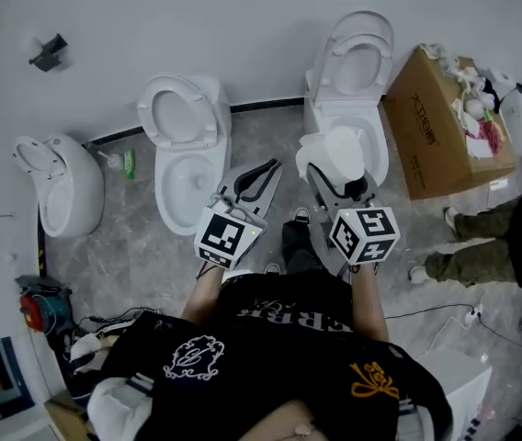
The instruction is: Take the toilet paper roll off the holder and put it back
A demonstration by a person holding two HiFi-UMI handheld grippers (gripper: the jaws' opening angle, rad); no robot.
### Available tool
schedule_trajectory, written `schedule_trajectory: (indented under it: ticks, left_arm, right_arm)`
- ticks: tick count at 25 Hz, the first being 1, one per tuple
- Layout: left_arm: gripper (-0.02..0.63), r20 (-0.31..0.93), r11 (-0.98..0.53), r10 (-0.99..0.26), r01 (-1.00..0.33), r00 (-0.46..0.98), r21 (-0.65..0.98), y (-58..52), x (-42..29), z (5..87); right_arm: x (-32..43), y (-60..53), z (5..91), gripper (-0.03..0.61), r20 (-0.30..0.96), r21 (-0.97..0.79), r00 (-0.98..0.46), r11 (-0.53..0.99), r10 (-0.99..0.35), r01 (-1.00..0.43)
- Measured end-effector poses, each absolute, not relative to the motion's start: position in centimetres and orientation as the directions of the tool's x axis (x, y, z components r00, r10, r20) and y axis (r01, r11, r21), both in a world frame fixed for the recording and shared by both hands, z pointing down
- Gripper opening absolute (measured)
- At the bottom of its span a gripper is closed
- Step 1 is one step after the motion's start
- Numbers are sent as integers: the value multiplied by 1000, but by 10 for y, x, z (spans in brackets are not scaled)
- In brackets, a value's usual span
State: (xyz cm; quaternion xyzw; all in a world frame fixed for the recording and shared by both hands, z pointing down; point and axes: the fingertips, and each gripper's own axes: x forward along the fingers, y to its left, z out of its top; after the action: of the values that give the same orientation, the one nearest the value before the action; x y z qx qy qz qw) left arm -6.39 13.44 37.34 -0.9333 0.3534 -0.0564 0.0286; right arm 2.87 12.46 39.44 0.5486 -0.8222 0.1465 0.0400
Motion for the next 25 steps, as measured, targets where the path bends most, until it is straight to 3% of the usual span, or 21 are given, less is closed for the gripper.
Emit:
schedule_trajectory:
  ticks: [15,25]
  left_arm:
    - [38,67,-661,-750,-739,659,-128,-67,9,348]
    - [38,72,-611,-791,-778,607,-144,-143,60,343]
  right_arm:
    - [107,-81,382,316,213,-186,-487,454,-847,-871]
    - [156,-166,381,316,206,-161,-543,519,-814,-839]
